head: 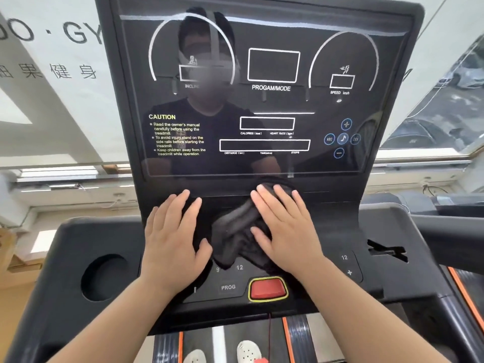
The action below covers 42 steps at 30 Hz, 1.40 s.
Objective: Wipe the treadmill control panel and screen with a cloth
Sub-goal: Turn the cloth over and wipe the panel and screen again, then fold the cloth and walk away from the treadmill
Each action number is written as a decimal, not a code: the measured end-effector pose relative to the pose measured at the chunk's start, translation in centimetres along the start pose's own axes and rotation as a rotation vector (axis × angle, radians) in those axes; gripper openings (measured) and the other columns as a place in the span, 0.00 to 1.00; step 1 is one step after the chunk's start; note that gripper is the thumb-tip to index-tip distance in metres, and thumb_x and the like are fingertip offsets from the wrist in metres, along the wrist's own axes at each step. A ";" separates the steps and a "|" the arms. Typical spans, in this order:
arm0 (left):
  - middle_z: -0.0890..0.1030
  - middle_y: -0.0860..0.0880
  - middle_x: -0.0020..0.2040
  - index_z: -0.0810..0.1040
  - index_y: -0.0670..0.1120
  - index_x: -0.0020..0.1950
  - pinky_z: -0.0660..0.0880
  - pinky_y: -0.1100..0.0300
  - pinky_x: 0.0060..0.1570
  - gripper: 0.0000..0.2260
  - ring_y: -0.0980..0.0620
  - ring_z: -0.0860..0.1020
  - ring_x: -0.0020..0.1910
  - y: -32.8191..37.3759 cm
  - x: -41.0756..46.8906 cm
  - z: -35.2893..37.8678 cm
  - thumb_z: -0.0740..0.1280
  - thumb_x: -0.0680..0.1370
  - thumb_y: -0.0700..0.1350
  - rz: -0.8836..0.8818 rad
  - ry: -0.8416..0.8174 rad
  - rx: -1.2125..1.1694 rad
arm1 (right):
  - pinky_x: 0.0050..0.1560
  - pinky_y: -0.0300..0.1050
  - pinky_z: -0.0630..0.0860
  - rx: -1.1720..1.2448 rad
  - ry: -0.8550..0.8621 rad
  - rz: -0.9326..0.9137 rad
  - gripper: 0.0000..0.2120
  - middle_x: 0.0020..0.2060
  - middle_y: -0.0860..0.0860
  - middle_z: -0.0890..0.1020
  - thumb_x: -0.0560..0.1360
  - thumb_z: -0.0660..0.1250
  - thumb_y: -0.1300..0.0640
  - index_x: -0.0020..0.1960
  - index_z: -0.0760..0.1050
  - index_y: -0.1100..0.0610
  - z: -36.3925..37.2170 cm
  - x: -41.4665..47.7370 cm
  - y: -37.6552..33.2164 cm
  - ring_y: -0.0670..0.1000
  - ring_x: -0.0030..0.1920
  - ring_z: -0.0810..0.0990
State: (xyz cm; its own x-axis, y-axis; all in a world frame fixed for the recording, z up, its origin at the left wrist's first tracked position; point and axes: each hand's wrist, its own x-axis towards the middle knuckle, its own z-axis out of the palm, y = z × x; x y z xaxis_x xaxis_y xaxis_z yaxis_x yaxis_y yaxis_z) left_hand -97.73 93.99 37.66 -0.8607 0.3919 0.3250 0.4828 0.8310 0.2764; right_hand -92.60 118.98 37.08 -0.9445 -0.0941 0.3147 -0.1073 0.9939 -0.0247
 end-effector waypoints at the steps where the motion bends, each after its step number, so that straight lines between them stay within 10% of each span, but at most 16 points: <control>1: 0.68 0.44 0.75 0.71 0.44 0.73 0.64 0.35 0.72 0.31 0.39 0.66 0.74 0.2 0.0 0.1 0.64 0.70 0.53 0.002 -0.006 0.000 | 0.80 0.62 0.57 -0.011 -0.015 0.064 0.37 0.81 0.48 0.63 0.78 0.66 0.41 0.82 0.60 0.51 -0.1 -1.0 1.4 0.57 0.80 0.61; 7: 0.69 0.42 0.74 0.73 0.45 0.72 0.66 0.35 0.69 0.30 0.37 0.68 0.72 1.3 -0.9 0.9 0.63 0.70 0.53 0.015 0.006 -0.014 | 0.81 0.59 0.47 0.023 -0.249 0.456 0.51 0.84 0.54 0.42 0.75 0.56 0.28 0.84 0.40 0.57 0.1 -6.1 7.6 0.57 0.83 0.42; 13: 0.70 0.44 0.73 0.74 0.45 0.71 0.67 0.36 0.69 0.29 0.39 0.68 0.72 2.4 -2.0 1.2 0.63 0.71 0.54 -0.010 -0.004 -0.031 | 0.82 0.58 0.41 0.129 -0.381 0.491 0.46 0.84 0.57 0.41 0.76 0.67 0.48 0.84 0.44 0.58 -1.4 -7.2 7.5 0.58 0.83 0.41; 20: 0.77 0.47 0.66 0.78 0.45 0.67 0.69 0.46 0.63 0.27 0.42 0.74 0.64 5.7 -3.1 2.1 0.64 0.71 0.54 0.001 -0.019 -0.069 | 0.81 0.62 0.49 0.049 -0.501 0.417 0.50 0.81 0.68 0.45 0.68 0.42 0.36 0.83 0.46 0.63 -2.1 -6.2 2.4 0.70 0.81 0.45; 26: 0.78 0.50 0.46 0.82 0.47 0.51 0.75 0.50 0.45 0.21 0.45 0.76 0.46 9.8 -3.9 3.6 0.67 0.69 0.62 0.062 -0.112 -0.002 | 0.70 0.57 0.71 0.044 -0.564 0.258 0.37 0.79 0.63 0.63 0.77 0.55 0.35 0.80 0.63 0.56 -4.4 -7.0 1.5 0.64 0.77 0.65; 29: 0.76 0.51 0.43 0.80 0.48 0.47 0.76 0.50 0.42 0.21 0.45 0.76 0.42 10.9 -4.0 4.0 0.66 0.68 0.64 0.009 -0.153 0.076 | 0.49 0.54 0.80 0.093 -0.236 0.245 0.24 0.53 0.52 0.84 0.76 0.60 0.38 0.60 0.82 0.53 -4.5 -8.4 4.4 0.58 0.52 0.81; 42: 0.77 0.54 0.36 0.78 0.49 0.41 0.65 0.57 0.40 0.05 0.47 0.77 0.42 12.8 -3.7 2.9 0.73 0.73 0.45 -0.372 -0.142 -0.088 | 0.33 0.50 0.74 0.052 -0.165 0.313 0.11 0.31 0.50 0.77 0.66 0.80 0.54 0.34 0.78 0.54 -2.2 -9.5 8.7 0.58 0.35 0.76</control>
State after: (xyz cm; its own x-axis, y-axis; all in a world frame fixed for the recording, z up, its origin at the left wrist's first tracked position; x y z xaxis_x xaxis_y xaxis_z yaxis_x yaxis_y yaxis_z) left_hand -88.86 104.31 37.37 -0.9900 0.1266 0.0619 0.1409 0.8916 0.4303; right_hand -83.87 128.66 35.95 -0.9710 0.2028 0.1270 0.1840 0.9721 -0.1452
